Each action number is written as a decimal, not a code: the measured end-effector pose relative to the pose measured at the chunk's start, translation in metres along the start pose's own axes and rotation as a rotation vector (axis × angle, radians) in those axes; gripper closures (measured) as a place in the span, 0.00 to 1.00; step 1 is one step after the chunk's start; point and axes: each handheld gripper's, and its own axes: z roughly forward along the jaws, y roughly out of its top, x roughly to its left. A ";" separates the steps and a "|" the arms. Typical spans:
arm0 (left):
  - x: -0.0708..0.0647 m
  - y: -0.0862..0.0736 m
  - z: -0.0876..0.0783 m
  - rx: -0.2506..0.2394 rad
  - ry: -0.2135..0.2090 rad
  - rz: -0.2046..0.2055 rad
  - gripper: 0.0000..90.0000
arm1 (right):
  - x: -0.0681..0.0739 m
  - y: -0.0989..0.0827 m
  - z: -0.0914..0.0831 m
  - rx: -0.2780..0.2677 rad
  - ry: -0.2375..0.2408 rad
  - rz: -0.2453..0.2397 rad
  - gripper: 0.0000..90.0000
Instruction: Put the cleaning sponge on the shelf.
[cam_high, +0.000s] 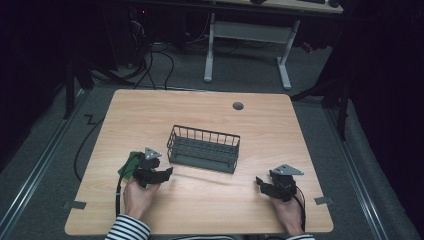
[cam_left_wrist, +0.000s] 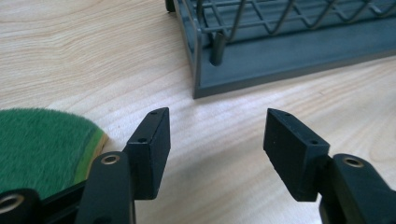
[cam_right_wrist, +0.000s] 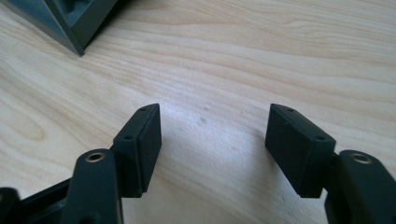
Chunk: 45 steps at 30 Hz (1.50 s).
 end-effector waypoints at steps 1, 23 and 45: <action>0.000 -0.001 -0.004 -0.006 -0.001 0.004 0.46 | -0.002 -0.001 -0.001 -0.001 0.007 0.001 0.39; 0.062 0.001 -0.047 0.063 0.105 -0.091 0.33 | -0.001 -0.002 -0.001 0.002 0.002 -0.007 0.37; 0.083 0.020 -0.015 0.265 0.099 -0.073 0.23 | -0.002 -0.002 -0.001 0.002 0.003 -0.006 0.37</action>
